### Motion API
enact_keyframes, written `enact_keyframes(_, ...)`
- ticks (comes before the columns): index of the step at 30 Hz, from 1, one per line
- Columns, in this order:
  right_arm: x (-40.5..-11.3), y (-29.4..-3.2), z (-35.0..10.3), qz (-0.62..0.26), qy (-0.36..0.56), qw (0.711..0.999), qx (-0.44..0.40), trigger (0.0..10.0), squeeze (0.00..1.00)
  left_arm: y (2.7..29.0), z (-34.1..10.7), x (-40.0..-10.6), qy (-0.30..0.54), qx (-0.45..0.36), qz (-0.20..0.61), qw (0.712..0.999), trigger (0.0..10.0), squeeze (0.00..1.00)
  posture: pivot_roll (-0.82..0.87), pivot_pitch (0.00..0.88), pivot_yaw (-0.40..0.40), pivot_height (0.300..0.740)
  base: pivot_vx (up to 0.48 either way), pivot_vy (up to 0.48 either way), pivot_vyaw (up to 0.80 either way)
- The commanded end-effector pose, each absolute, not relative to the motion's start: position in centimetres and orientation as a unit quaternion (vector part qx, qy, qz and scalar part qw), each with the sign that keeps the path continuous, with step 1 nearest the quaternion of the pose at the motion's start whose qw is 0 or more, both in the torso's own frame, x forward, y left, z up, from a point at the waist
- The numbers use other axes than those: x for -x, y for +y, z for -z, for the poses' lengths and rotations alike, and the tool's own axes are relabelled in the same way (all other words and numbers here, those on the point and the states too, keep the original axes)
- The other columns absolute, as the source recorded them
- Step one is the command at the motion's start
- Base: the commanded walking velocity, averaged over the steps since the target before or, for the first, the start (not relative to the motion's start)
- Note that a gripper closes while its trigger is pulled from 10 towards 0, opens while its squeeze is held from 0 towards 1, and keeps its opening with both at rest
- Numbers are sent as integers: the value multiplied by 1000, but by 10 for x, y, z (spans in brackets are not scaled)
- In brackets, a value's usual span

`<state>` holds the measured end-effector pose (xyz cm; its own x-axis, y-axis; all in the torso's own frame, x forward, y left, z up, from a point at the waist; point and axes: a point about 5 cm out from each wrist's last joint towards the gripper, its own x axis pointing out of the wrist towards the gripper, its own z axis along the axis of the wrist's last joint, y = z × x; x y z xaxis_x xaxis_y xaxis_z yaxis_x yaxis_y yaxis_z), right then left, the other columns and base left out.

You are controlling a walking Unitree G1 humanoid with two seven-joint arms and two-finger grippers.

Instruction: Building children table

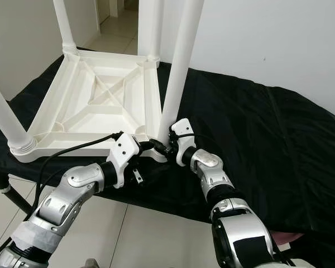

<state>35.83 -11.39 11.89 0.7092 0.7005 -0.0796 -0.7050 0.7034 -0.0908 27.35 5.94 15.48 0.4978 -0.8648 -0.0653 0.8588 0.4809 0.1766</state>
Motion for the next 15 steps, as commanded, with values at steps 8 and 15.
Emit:
enact_keyframes(8,-362,-130,-108,-269,50,960,55,0,0,59,-155,-275,-21,-95,492,865,10000,0,25,0,-100,740,0,0,0)
enact_keyframes(15,-359,-127,-104,-195,43,980,11,0,0,62,-154,-280,-21,-98,473,875,10000,0,28,0,-109,740,0,0,0)
